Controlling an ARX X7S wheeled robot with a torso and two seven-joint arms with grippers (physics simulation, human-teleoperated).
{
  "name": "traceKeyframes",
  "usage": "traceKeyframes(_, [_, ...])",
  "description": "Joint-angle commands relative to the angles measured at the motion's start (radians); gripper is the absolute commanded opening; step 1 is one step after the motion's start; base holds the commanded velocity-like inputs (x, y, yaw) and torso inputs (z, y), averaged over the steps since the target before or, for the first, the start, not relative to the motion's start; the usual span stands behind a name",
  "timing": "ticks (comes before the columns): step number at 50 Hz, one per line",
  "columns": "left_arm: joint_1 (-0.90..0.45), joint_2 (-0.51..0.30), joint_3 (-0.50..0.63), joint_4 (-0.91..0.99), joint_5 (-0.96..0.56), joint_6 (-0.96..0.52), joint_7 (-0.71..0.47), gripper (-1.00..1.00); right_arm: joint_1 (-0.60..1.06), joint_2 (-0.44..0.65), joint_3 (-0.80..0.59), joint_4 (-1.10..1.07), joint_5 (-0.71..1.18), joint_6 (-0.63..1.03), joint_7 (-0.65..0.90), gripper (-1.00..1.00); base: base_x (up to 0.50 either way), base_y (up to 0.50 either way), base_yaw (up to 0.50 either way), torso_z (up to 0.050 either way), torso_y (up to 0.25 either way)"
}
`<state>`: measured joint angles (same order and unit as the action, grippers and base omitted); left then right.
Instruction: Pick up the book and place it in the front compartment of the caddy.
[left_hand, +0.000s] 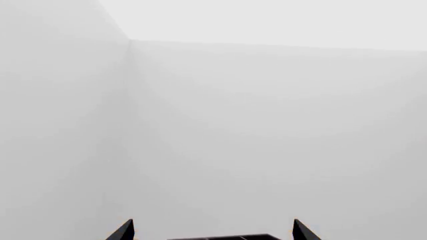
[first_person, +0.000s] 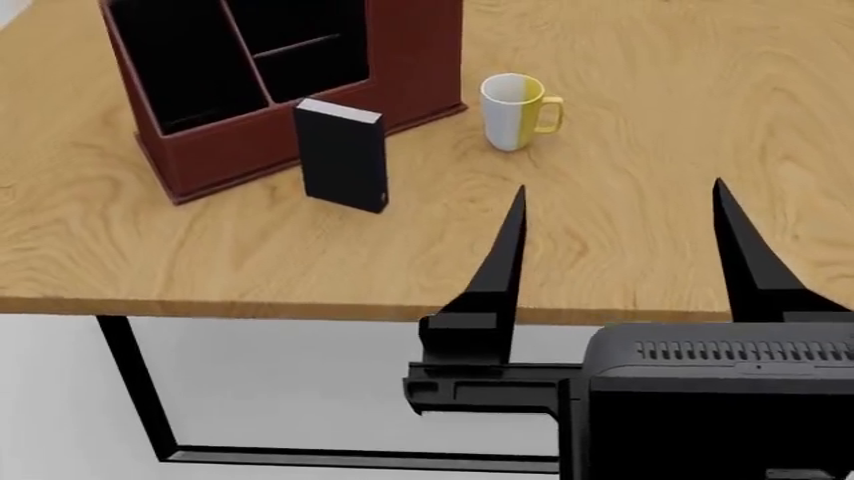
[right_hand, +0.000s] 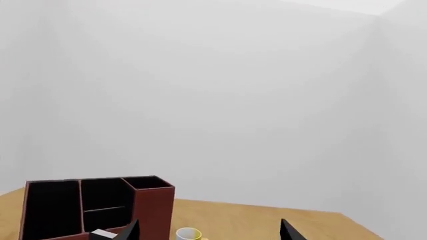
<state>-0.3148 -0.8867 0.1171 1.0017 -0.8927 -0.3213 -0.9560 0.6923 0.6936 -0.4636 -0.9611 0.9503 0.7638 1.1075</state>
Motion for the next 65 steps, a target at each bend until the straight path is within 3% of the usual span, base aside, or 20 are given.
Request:
traceKeyframes(1, [-0.013, 0.003, 0.016, -0.007, 0.004, 0.004, 0.003, 1.00, 0.010, -0.002, -0.007, -0.003, 0.005, 0.001, 0.004, 1.00, 0.24, 0.24, 0.00, 0.000, 0.000])
traceKeyframes(65, [-0.032, -0.015, 0.051, -0.013, 0.002, 0.025, -0.007, 1.00, 0.005, 0.007, -0.020, 0.016, -0.007, -0.040, -0.005, 1.00, 0.27, 0.20, 0.00, 0.000, 0.001])
